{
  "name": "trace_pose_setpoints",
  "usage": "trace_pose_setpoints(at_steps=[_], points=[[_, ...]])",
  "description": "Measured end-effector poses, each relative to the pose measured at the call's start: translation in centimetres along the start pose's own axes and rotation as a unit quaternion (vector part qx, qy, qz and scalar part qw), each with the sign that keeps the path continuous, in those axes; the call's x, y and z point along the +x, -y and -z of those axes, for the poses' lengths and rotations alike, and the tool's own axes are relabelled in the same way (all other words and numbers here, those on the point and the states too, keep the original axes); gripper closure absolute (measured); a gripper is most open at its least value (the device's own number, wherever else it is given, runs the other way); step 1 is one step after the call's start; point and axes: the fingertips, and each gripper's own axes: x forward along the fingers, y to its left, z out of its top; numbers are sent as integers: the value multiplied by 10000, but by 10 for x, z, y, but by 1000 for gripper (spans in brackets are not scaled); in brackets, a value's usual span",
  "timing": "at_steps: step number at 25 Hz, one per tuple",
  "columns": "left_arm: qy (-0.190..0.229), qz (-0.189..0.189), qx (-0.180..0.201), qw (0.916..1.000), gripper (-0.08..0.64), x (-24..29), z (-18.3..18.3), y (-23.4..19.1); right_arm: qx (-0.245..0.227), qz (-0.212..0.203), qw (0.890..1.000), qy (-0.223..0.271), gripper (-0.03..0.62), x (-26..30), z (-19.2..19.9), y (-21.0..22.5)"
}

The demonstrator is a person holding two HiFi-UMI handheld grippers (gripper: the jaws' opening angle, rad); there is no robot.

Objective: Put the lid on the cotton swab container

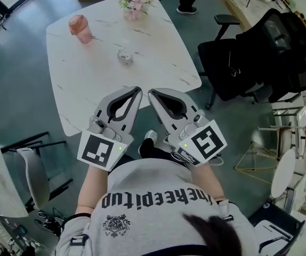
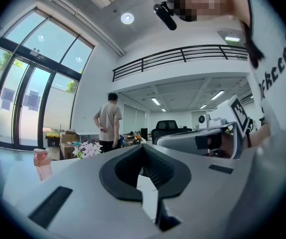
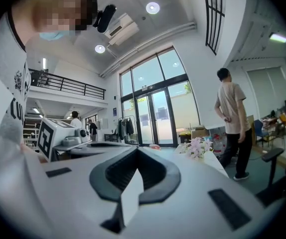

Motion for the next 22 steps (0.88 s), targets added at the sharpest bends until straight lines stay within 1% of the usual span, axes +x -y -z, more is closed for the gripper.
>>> trace_pose_setpoints(at_steps=[7,11,17,22], points=[[31,-235,-24,9997,545,15,4,12,24,-250,9997,12,581,-9,4,17],[-45,-330,-20,9994,545,15,8,16,85,-368,9993,14,581,-10,7,18],[-144,-585,-50,9982,545,8,13,1,153,-523,9985,-45,581,0,12,16],[-146,-605,-74,9980,545,4,12,-13,139,-533,9985,-49,581,13,9,13]])
